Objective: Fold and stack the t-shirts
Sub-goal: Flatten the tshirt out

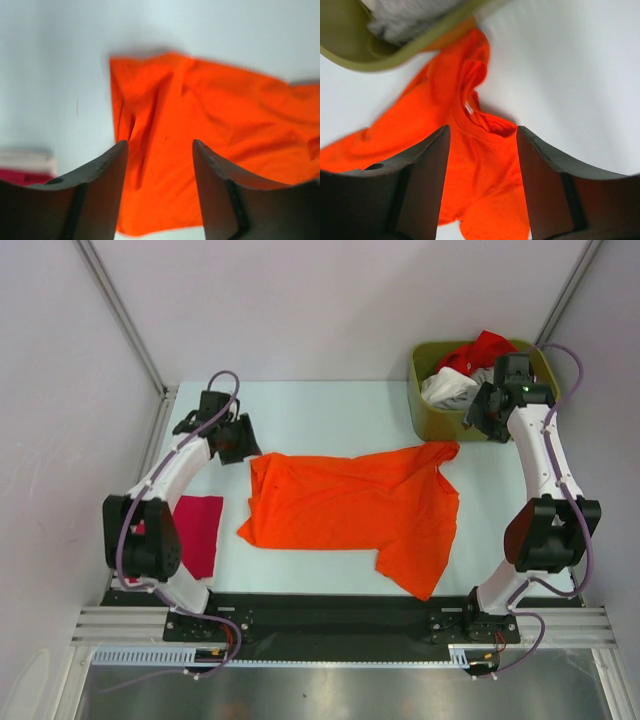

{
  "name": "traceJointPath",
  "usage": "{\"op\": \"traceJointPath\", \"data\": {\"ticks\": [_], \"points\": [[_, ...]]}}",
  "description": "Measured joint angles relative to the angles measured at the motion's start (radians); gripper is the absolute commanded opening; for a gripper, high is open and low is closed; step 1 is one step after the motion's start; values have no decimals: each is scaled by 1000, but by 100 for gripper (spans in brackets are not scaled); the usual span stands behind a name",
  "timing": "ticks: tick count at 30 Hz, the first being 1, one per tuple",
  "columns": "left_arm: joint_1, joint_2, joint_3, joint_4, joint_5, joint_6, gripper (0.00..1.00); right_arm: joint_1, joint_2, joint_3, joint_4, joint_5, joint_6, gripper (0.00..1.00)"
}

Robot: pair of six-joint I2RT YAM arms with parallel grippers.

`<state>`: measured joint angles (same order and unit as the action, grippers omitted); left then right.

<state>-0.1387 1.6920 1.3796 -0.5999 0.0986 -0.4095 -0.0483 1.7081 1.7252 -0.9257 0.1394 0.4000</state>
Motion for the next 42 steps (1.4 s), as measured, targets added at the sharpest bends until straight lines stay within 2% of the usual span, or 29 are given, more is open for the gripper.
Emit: {"op": "traceJointPath", "data": {"ticks": [3, 7, 10, 13, 14, 20, 26, 30, 40, 42], "points": [[2, -150, -166, -20, -11, -10, 51, -1, -72, -77, -43, 1, -13, 66], [3, -369, -407, -70, -12, -67, 48, 5, -231, -247, -98, -45, -17, 66], [3, -491, -540, -94, -11, -143, 45, 26, -362, -375, -119, -90, -16, 66], [3, -559, -628, -100, -10, -228, 38, 68, -484, -496, -121, -145, -3, 66], [3, -560, -640, -99, -13, -249, 35, 78, -511, -529, -123, -163, 3, 65], [3, -533, -719, -61, -60, -395, 36, 109, -606, -688, -147, -256, 52, 65], [3, -527, -774, -43, -129, -478, 46, 111, -673, -697, -168, -273, 53, 65], [4, -517, -784, -30, -182, -508, 47, 111, -696, -697, -178, -282, 51, 66], [4, -429, -784, 47, -220, -531, 42, 110, -699, -722, -187, -307, 26, 66], [4, -423, -784, 55, -224, -534, 35, 110, -699, -732, -194, -307, 25, 66]]}}
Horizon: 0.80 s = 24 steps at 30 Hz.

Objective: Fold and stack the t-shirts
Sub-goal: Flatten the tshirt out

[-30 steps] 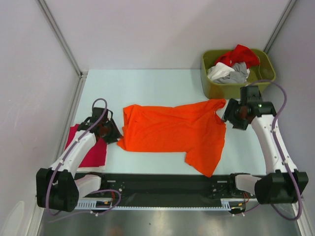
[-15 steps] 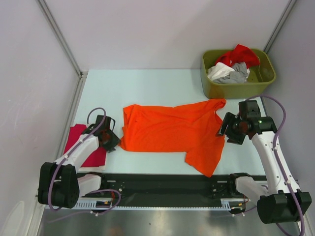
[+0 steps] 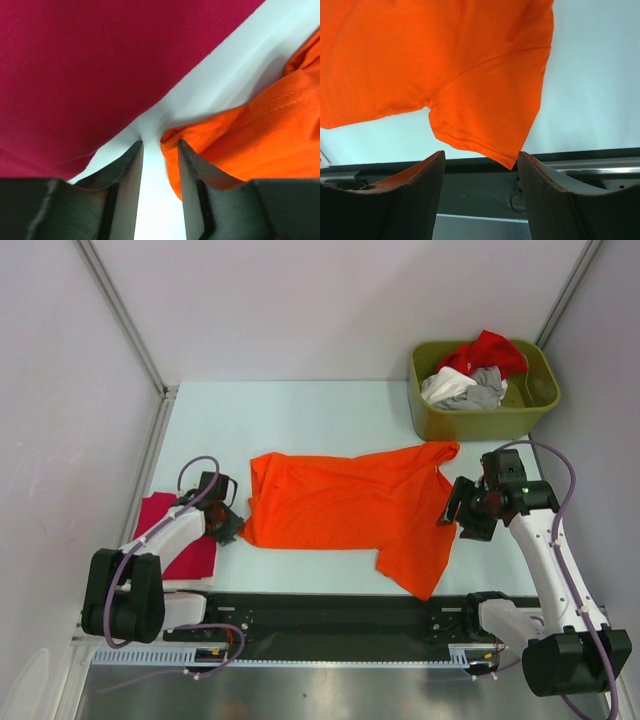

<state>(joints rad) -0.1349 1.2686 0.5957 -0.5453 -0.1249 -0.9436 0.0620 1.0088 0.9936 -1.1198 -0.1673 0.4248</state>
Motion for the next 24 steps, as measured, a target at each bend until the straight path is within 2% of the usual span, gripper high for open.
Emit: {"op": "traceJointPath", "data": {"ticks": [2, 8, 15, 21, 24], "points": [[0, 9, 1, 11, -4, 1, 22, 0, -4, -20, -5, 0, 0, 66], [0, 35, 8, 46, 3, 6, 1, 0, 0, -114, -14, -11, 35, 66], [-3, 7, 8, 36, 15, 47, 0, 32, 56, -310, 13, -63, 124, 63], [-15, -151, 7, -10, 33, 80, 0, 43, 61, -367, 49, -89, 186, 57], [-16, -208, 5, -22, 46, 85, 0, 44, 52, -405, 75, -111, 215, 49]]}}
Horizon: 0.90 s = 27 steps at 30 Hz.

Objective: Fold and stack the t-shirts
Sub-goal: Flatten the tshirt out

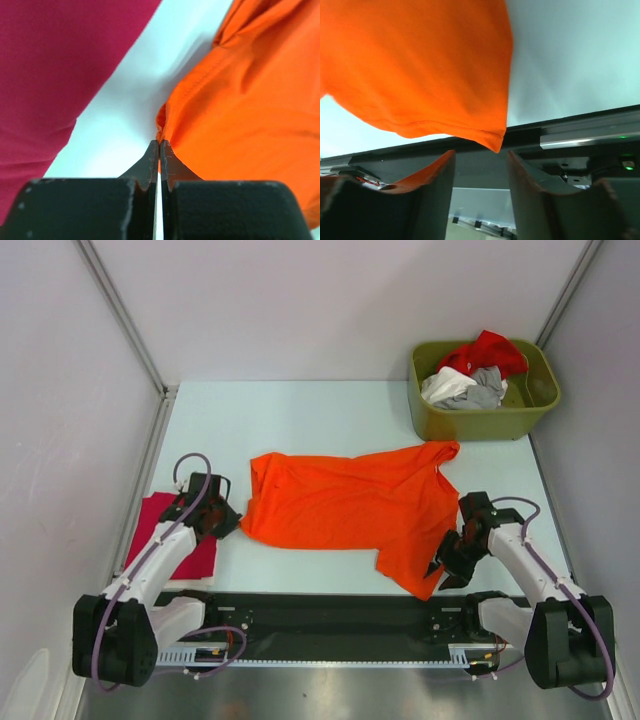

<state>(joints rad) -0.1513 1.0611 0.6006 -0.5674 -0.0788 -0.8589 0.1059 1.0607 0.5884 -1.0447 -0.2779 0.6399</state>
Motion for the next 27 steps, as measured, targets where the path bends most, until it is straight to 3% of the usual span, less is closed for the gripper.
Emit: {"op": "traceJointPath", "data": {"ticks": [18, 27], "points": [[-3, -15, -3, -14, 53, 23, 0, 68, -196, -228, 102, 1, 305, 45], [-3, -15, -10, -13, 57, 22, 0, 68, -230, -263, 131, 18, 378, 31]]}}
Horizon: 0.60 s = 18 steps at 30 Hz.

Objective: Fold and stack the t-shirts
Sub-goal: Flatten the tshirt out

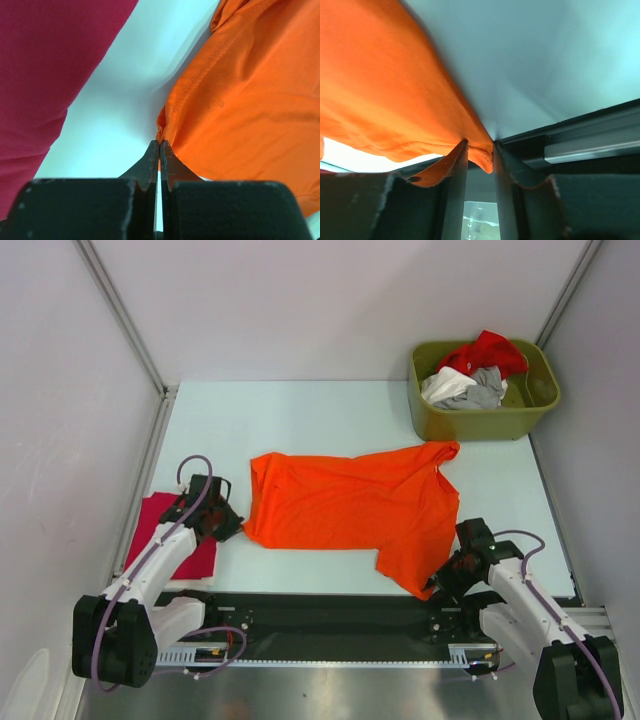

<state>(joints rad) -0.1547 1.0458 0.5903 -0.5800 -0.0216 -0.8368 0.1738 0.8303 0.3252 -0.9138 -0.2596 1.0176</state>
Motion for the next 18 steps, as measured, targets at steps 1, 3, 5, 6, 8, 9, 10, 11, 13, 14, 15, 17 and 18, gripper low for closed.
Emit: {"op": "traceJointPath", "data": {"ticks": [1, 3, 5, 6, 8, 9, 10, 11, 13, 14, 15, 17, 18], "points": [[0, 0, -1, 0, 0, 0, 0, 0, 1, -1, 5, -1, 3, 29], [0, 0, -2, 1, 0, 0, 0, 0, 5, -1, 11, -3, 6, 24], [0, 0, -2, 2, 0, 0, 0, 0, 13, -1, 11, -10, 7, 13], [0, 0, -2, 2, 1, 0, 0, 0, 15, 0, 7, -16, 10, 8], [0, 0, -2, 2, 1, 0, 0, 0, 13, 2, -2, -18, 11, 0], [0, 0, -2, 2, 2, 0, 0, 0, 8, 7, -8, -14, 11, 0], [0, 0, -2, 2, 2, 1, 0, 0, 3, 14, -11, -4, 10, 0], [0, 0, -1, 1, 6, 3, 1, -1, -2, 23, -15, 14, 7, 0], [0, 0, 5, 0, 17, 15, 0, -7, -14, 61, -31, 37, -2, 0], [0, 0, 13, -4, 24, 26, 0, -13, -18, 94, -34, 46, -11, 0], [0, 0, 27, -10, 27, 36, 0, -22, -16, 126, -37, 47, -27, 0], [0, 0, 69, -21, 27, 60, 0, -50, 8, 224, -47, 56, -68, 0], [0, 0, 95, -26, 27, 70, 0, -69, 27, 280, -47, 61, -97, 0]]}}
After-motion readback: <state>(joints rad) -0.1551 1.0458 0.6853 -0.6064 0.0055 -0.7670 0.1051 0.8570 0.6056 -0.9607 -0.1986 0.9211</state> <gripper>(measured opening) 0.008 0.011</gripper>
